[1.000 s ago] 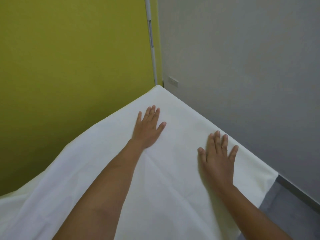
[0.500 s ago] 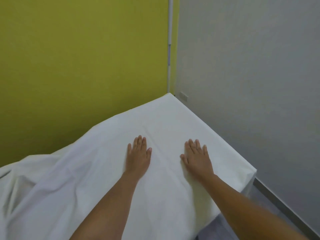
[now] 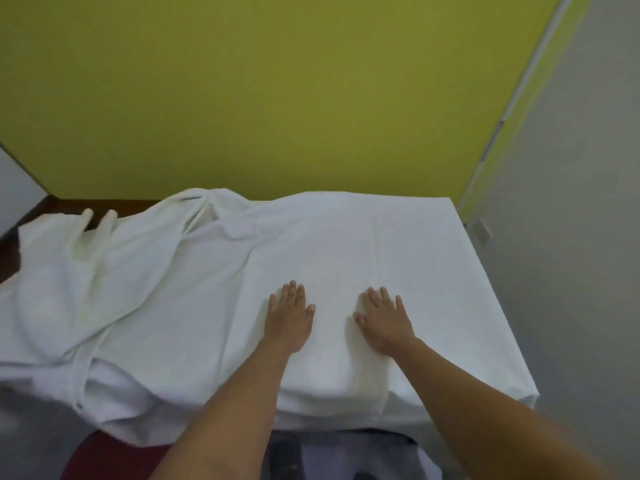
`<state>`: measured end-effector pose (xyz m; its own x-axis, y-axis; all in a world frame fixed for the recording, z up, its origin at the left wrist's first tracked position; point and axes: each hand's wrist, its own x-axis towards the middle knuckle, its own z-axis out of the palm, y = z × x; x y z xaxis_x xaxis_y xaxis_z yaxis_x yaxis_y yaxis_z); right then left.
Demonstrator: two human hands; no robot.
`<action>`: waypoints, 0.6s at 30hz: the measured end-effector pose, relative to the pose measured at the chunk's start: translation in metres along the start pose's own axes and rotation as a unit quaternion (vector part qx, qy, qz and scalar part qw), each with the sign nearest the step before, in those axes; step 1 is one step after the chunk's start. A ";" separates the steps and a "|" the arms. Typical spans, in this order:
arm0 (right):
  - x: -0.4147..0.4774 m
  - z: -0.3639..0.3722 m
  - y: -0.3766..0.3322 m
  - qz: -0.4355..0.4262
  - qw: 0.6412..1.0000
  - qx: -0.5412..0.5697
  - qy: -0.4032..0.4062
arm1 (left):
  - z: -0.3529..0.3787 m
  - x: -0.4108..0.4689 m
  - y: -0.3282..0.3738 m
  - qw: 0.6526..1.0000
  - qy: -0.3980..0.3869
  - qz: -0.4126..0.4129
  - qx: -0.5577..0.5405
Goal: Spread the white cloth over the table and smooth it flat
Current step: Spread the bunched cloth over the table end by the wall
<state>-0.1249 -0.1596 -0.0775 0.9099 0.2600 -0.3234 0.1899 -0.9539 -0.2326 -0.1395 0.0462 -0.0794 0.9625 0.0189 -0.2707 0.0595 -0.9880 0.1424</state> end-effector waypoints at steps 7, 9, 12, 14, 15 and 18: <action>-0.035 0.019 -0.040 -0.089 0.994 -0.048 -0.030 | 0.028 -0.096 -0.028 0.996 -0.008 -0.084 -0.021; -0.048 0.026 -0.051 -0.110 0.991 -0.064 -0.035 | 0.035 -0.119 -0.034 0.995 -0.002 -0.095 -0.034; -0.067 0.036 -0.067 -0.132 0.987 -0.086 -0.037 | 0.044 -0.151 -0.040 0.993 0.013 -0.106 -0.044; -0.084 0.045 -0.079 -0.139 0.985 -0.092 -0.046 | 0.054 -0.176 -0.042 0.992 0.015 -0.107 -0.064; -0.093 0.051 -0.085 -0.141 0.985 -0.092 -0.046 | 0.061 -0.190 -0.043 0.991 0.016 -0.108 -0.075; -0.122 0.070 -0.104 -0.148 0.984 -0.095 -0.039 | 0.086 -0.236 -0.048 0.989 0.011 -0.120 -0.091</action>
<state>-0.2818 -0.0812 -0.0780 0.7750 0.5334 -0.3389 0.5134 -0.8441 -0.1546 -0.3924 0.0760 -0.1046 0.9204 0.2547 -0.2967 0.3315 -0.9107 0.2466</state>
